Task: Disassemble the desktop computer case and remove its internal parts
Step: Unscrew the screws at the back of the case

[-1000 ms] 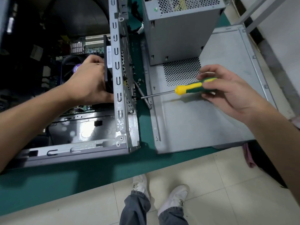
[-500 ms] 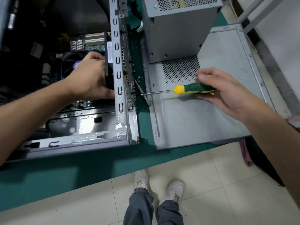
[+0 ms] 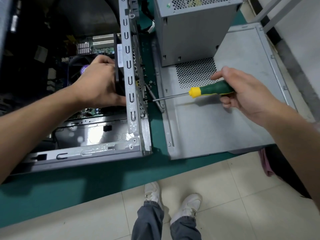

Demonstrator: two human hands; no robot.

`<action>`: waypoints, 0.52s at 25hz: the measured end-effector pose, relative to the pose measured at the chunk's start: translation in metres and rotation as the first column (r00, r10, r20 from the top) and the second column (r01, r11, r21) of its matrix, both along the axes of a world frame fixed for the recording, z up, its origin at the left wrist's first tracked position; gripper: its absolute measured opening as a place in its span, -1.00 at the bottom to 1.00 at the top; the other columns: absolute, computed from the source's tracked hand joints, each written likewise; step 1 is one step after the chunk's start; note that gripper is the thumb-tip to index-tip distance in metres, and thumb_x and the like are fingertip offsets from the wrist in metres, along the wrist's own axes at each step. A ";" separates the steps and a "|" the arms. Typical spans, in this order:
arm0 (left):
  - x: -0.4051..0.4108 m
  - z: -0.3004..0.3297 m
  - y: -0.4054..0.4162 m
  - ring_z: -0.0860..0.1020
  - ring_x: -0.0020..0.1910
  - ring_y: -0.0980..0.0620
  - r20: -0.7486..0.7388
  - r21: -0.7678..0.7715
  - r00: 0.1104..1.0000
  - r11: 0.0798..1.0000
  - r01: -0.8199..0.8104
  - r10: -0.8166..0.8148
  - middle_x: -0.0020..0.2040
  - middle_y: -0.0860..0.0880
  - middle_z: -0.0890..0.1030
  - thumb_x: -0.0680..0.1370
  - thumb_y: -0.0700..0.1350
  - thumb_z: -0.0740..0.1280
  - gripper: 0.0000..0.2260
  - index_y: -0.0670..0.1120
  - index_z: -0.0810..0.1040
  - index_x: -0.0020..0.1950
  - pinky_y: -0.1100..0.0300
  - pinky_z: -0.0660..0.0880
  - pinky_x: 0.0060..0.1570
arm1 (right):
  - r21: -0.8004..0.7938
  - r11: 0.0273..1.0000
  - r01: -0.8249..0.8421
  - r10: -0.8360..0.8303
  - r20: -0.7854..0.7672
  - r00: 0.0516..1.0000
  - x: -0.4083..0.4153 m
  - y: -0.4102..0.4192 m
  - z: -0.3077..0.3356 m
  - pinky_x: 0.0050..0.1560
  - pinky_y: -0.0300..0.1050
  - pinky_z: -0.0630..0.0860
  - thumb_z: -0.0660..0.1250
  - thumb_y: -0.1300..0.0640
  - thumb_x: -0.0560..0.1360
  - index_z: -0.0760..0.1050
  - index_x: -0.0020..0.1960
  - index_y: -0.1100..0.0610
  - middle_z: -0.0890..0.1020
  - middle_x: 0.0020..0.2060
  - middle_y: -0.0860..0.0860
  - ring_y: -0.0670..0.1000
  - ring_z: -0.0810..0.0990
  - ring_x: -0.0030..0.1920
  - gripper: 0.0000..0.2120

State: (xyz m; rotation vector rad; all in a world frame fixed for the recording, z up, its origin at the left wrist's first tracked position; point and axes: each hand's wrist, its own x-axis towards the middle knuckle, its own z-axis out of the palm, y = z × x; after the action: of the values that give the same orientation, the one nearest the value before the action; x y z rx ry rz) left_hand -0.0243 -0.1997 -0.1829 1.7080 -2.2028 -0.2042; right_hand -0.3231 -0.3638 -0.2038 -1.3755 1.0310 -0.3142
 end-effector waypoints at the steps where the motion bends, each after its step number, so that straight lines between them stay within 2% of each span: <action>1: 0.001 -0.001 0.000 0.58 -0.34 -0.24 0.014 -0.007 1.000 1.000 0.000 0.000 -0.43 -0.06 0.49 0.34 0.19 0.23 -0.84 0.23 0.25 -0.25 0.13 0.16 -0.11 | -0.023 1.000 0.011 -0.011 0.001 1.000 0.001 0.001 0.000 -0.34 -0.14 0.34 0.25 0.07 0.62 0.57 0.05 0.07 0.47 -0.22 0.06 -0.02 0.40 -0.37 -0.86; 2: 0.001 -0.002 0.001 0.59 -0.34 -0.25 0.022 -0.011 1.000 1.000 -0.006 0.006 -0.42 -0.11 0.55 0.34 0.19 0.22 -0.85 0.18 0.30 -0.24 0.10 0.19 -0.07 | 0.022 1.000 0.022 -0.023 0.053 0.998 0.001 0.001 0.001 -0.32 -0.15 0.34 0.26 0.18 0.60 0.57 0.05 0.06 0.49 -0.17 0.07 -0.01 0.41 -0.32 -0.88; 4: 0.001 -0.002 0.001 0.59 -0.33 -0.24 0.014 -0.003 1.000 1.000 -0.017 0.017 -0.40 -0.14 0.57 0.34 0.21 0.22 -0.83 0.16 0.34 -0.22 0.08 0.20 -0.02 | 0.139 0.990 0.010 -0.037 0.191 0.981 -0.004 0.001 0.004 -0.18 -0.16 0.47 0.27 0.36 0.51 0.56 0.06 0.01 0.56 -0.03 0.07 0.01 0.53 -0.13 -0.71; 5: 0.001 -0.002 0.001 0.59 -0.33 -0.24 0.002 0.006 1.000 1.000 -0.017 0.017 -0.41 -0.12 0.56 0.34 0.21 0.22 -0.84 0.19 0.31 -0.23 0.08 0.20 -0.02 | 0.170 0.985 -0.002 -0.034 0.209 0.977 -0.004 0.001 0.004 -0.11 -0.14 0.52 0.29 0.35 0.51 0.56 0.07 0.00 0.58 -0.01 0.06 0.01 0.57 -0.08 -0.71; 6: 0.001 -0.002 0.001 0.58 -0.33 -0.23 -0.005 0.012 1.000 1.000 -0.016 0.016 -0.41 -0.12 0.55 0.34 0.21 0.22 -0.84 0.21 0.29 -0.23 0.08 0.20 -0.02 | 0.161 0.987 -0.005 -0.022 0.163 0.986 -0.004 0.001 0.004 -0.11 -0.12 0.53 0.31 0.26 0.53 0.56 0.06 0.01 0.58 -0.04 0.05 0.02 0.58 -0.11 -0.80; 7: 0.000 -0.002 0.000 0.58 -0.34 -0.23 -0.009 0.006 1.000 1.000 -0.013 0.013 -0.41 -0.12 0.56 0.34 0.21 0.22 -0.84 0.22 0.27 -0.23 0.08 0.20 -0.02 | 0.139 0.990 -0.003 -0.012 0.105 0.994 -0.003 0.002 0.004 -0.19 -0.10 0.51 0.31 0.14 0.57 0.55 0.05 0.04 0.57 -0.12 0.06 0.03 0.56 -0.20 -0.91; 8: 0.000 -0.001 0.000 0.58 -0.35 -0.23 -0.012 0.000 1.000 1.000 -0.008 0.008 -0.41 -0.14 0.56 0.34 0.21 0.22 -0.83 0.23 0.25 -0.23 0.08 0.20 -0.04 | 0.104 0.995 0.003 -0.008 0.049 0.999 -0.002 0.003 0.004 -0.28 -0.10 0.44 0.28 0.07 0.60 0.55 0.03 0.08 0.54 -0.20 0.06 0.02 0.50 -0.31 -0.88; 9: 0.001 -0.001 0.000 0.58 -0.36 -0.22 -0.016 -0.007 1.000 1.000 0.001 -0.001 -0.41 -0.15 0.57 0.34 0.20 0.23 -0.82 0.25 0.23 -0.21 0.08 0.20 -0.06 | 0.091 0.996 0.013 -0.017 0.036 0.999 -0.002 0.004 0.003 -0.32 -0.11 0.36 0.25 0.08 0.62 0.54 0.00 0.12 0.51 -0.25 0.06 0.01 0.43 -0.37 -0.86; 11: 0.001 -0.001 0.001 0.58 -0.38 -0.21 -0.016 -0.023 1.000 1.000 0.012 -0.013 -0.41 -0.14 0.56 0.34 0.19 0.24 -0.80 0.27 0.20 -0.19 0.13 0.16 -0.13 | 0.153 0.988 0.035 -0.052 0.111 0.992 -0.002 0.005 0.004 -0.28 -0.14 0.40 0.23 0.29 0.59 0.51 -0.02 0.12 0.55 -0.23 0.05 0.00 0.47 -0.32 -0.87; 13: 0.001 0.000 0.001 0.58 -0.38 -0.21 0.003 -0.017 1.000 1.000 0.012 -0.012 -0.42 -0.13 0.55 0.35 0.17 0.24 -0.85 0.21 0.28 -0.22 0.20 0.09 -0.17 | 0.248 0.969 0.013 -0.069 0.218 0.974 -0.007 0.003 0.005 -0.10 -0.16 0.55 0.26 0.43 0.48 0.51 0.00 0.08 0.61 -0.12 0.04 0.01 0.58 -0.16 -0.72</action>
State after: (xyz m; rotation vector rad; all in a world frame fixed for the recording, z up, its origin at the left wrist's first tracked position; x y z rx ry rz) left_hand -0.0237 -0.1991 -0.1828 1.6870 -2.2114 -0.1852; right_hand -0.3301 -0.3607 -0.1988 -1.0696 0.8786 -0.3526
